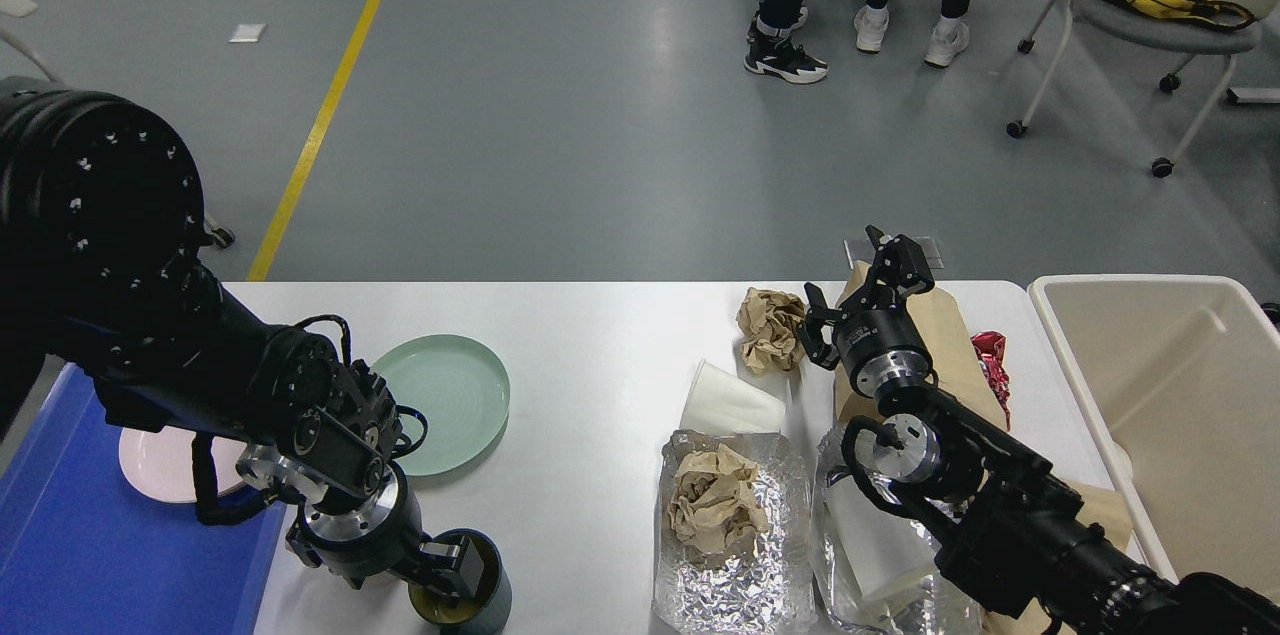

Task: Tidy desktop
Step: 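Lower the left gripper onto the dark green cup and grasp it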

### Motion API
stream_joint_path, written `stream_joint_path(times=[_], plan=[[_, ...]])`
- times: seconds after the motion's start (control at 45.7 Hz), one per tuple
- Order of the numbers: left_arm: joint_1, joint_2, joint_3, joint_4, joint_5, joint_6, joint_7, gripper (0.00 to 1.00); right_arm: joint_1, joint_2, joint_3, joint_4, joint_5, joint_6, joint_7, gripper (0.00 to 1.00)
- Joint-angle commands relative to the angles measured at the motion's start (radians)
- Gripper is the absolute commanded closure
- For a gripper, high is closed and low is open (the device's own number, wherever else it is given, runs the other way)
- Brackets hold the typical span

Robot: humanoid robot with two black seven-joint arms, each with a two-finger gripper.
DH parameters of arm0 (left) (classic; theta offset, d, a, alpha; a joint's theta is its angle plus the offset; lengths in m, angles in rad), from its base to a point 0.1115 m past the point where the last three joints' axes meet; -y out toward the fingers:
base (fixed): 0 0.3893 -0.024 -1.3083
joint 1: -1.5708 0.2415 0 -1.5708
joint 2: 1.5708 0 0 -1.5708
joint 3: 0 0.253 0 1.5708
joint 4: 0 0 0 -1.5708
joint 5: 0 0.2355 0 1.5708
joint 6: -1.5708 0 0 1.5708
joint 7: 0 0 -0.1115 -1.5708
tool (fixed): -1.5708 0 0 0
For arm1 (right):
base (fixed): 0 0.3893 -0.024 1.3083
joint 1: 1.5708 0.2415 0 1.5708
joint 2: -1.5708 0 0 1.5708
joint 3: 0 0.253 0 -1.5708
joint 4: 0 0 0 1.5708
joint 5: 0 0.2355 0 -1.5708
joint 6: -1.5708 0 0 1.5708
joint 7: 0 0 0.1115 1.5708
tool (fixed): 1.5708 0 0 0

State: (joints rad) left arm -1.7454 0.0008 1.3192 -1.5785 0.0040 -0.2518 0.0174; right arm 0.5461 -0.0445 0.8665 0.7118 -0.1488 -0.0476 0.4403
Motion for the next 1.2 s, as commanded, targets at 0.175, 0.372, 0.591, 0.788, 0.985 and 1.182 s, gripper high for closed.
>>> stream_joint_path(times=[0.175, 0.372, 0.591, 0.788, 0.985, 1.182], plan=[[0.041, -0.016, 0.002, -0.003, -0.033, 0.088, 0.013, 0.08, 0.000, 0.000, 0.000, 0.000, 0.000, 0.000, 0.000, 0.00], [0.052, -0.025, 0.003, -0.001, -0.041, 0.157, 0.047, 0.09, 0.000, 0.000, -0.001, 0.000, 0.000, 0.000, 0.000, 0.00], [0.107, -0.054, 0.002, 0.000, -0.090, 0.221, 0.062, 0.12, 0.000, 0.000, -0.001, 0.000, 0.000, 0.000, 0.000, 0.00], [0.139, -0.070, 0.002, 0.000, -0.124, 0.230, 0.064, 0.16, 0.000, 0.000, 0.000, 0.000, 0.000, 0.000, 0.000, 0.00], [0.142, -0.071, 0.005, 0.002, -0.137, 0.258, 0.064, 0.29, 0.000, 0.000, 0.000, 0.000, 0.000, 0.000, 0.000, 0.00], [0.147, -0.071, 0.011, 0.002, -0.136, 0.258, 0.070, 0.62, 0.000, 0.000, 0.000, 0.000, 0.000, 0.000, 0.000, 0.00]])
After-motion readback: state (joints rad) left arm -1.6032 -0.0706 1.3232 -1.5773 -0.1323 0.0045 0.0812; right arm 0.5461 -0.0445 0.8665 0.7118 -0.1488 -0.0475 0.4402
